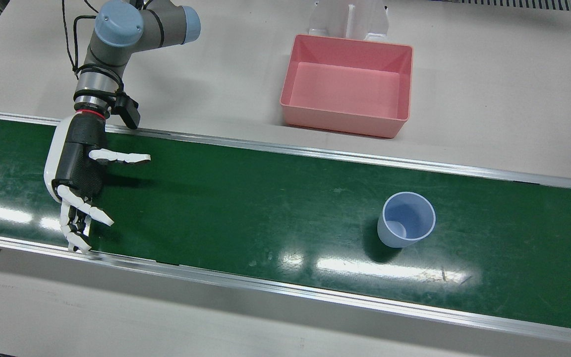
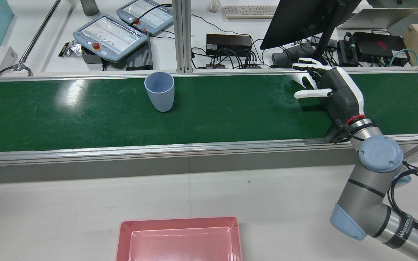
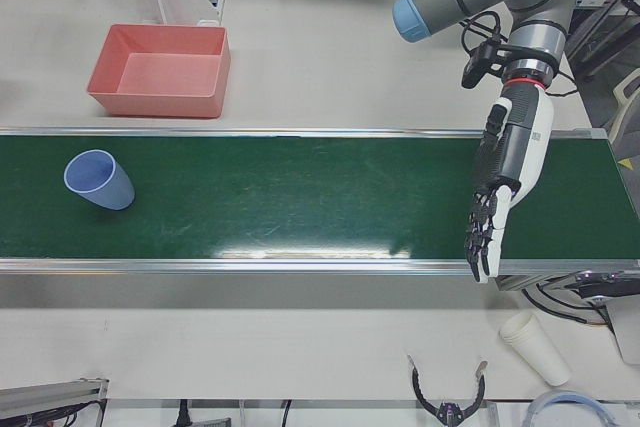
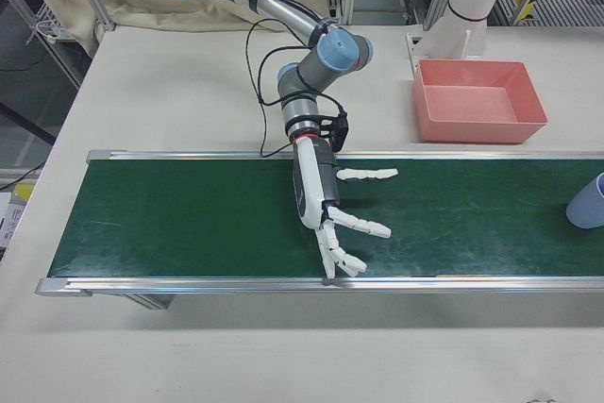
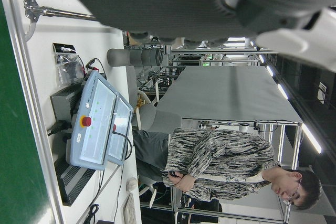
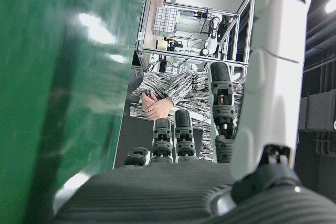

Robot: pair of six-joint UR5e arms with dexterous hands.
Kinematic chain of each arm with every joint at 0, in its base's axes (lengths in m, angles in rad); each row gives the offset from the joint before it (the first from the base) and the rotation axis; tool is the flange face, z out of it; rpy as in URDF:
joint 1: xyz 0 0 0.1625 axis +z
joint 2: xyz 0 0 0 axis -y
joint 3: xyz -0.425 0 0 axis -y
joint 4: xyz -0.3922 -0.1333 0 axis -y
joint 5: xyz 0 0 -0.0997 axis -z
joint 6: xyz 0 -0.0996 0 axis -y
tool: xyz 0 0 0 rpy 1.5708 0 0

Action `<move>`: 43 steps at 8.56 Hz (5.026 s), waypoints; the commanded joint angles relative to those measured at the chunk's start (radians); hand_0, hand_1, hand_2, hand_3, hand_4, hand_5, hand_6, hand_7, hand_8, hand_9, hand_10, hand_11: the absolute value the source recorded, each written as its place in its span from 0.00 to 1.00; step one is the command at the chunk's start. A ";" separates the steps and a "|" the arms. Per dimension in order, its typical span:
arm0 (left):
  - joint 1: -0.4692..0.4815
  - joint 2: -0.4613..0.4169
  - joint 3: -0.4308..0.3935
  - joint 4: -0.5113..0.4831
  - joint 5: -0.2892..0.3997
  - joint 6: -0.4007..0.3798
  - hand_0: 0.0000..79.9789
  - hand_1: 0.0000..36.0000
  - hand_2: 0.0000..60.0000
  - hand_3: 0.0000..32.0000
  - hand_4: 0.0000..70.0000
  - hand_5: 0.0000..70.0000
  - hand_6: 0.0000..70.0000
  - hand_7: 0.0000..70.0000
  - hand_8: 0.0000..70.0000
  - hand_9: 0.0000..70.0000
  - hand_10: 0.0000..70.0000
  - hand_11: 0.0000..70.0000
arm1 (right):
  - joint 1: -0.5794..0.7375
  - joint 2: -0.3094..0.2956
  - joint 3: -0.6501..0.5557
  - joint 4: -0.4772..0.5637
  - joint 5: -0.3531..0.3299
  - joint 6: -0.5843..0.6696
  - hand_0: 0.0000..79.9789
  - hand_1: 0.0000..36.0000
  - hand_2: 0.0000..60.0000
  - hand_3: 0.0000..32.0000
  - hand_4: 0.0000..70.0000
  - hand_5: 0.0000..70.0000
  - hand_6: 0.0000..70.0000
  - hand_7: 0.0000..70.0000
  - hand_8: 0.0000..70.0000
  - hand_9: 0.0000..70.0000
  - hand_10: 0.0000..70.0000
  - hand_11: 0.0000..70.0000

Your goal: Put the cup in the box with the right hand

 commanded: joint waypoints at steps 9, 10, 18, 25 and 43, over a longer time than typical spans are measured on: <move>0.000 0.000 0.000 0.000 0.000 0.000 0.00 0.00 0.00 0.00 0.00 0.00 0.00 0.00 0.00 0.00 0.00 0.00 | -0.020 0.029 -0.005 -0.002 0.002 -0.015 0.75 0.48 0.07 0.00 0.45 0.10 0.12 0.46 0.16 0.27 0.04 0.08; 0.000 0.000 0.000 0.000 0.000 0.000 0.00 0.00 0.00 0.00 0.00 0.00 0.00 0.00 0.00 0.00 0.00 0.00 | -0.021 0.029 -0.005 -0.002 0.002 -0.015 0.76 0.46 0.05 0.00 0.47 0.10 0.12 0.46 0.16 0.27 0.04 0.08; 0.000 0.000 0.000 0.000 0.000 0.000 0.00 0.00 0.00 0.00 0.00 0.00 0.00 0.00 0.00 0.00 0.00 0.00 | -0.020 0.034 0.064 -0.132 0.054 -0.013 0.64 1.00 1.00 0.00 1.00 0.30 0.72 1.00 1.00 1.00 1.00 1.00; 0.000 0.000 0.001 0.000 0.000 0.000 0.00 0.00 0.00 0.00 0.00 0.00 0.00 0.00 0.00 0.00 0.00 0.00 | -0.332 0.020 0.559 -0.132 0.201 -0.448 0.68 0.90 1.00 0.00 1.00 0.27 0.69 1.00 1.00 1.00 1.00 1.00; 0.000 0.000 0.003 -0.002 0.000 0.000 0.00 0.00 0.00 0.00 0.00 0.00 0.00 0.00 0.00 0.00 0.00 0.00 | -0.787 0.025 0.577 0.187 0.297 -0.920 0.86 0.50 0.02 0.00 0.48 0.11 0.10 0.32 0.13 0.21 0.05 0.11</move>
